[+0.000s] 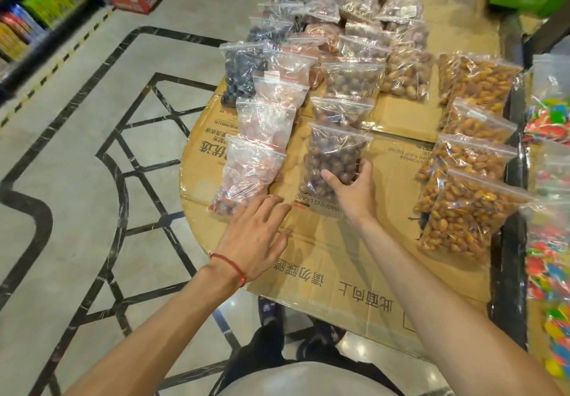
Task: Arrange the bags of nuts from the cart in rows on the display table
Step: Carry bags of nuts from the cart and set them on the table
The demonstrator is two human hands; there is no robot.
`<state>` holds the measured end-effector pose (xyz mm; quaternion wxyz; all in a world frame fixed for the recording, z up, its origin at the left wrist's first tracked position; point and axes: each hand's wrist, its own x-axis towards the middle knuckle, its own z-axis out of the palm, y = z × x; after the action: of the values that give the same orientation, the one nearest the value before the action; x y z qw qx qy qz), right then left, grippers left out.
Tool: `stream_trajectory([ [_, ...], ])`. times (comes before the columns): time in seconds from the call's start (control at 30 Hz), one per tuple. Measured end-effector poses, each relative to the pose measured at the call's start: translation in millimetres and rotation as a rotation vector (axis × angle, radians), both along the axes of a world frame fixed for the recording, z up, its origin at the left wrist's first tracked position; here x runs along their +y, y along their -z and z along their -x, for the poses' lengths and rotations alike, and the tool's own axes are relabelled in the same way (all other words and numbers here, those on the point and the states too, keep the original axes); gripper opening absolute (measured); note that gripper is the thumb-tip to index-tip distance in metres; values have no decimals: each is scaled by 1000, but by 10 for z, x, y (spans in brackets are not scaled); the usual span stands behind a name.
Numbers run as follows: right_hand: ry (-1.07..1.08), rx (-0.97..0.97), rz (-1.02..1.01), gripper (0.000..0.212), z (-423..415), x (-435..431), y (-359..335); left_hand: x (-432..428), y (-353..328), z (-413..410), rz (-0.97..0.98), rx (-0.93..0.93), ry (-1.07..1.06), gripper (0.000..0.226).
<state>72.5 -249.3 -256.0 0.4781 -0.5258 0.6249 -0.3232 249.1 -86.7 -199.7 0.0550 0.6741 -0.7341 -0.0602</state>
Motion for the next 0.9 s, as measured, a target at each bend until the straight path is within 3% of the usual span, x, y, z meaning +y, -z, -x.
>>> stream_trajectory([
  [0.17, -124, 166, 5, 90, 142, 91, -97, -70, -35, 74, -13, 12, 4, 47],
  [0.3, -184, 243, 155, 66, 423, 313, -235, -141, -44, 229, -38, 5, 9, 47],
  [0.4, -186, 403, 316, 47, 714, 518, -317, -182, -46, 392, -37, -10, 8, 45],
  [0.6, -269, 766, 594, 47, 1288, 898, -435, -283, -22, 780, -60, -36, 137, 50],
  [0.77, -260, 981, 542, 52, 1677, 1219, -506, -414, 6, 1115, -83, -19, 274, 55],
  [0.9, -123, 1073, 465, 53, 1900, 1501, -537, -508, 34, 1365, -84, -31, 425, 54],
])
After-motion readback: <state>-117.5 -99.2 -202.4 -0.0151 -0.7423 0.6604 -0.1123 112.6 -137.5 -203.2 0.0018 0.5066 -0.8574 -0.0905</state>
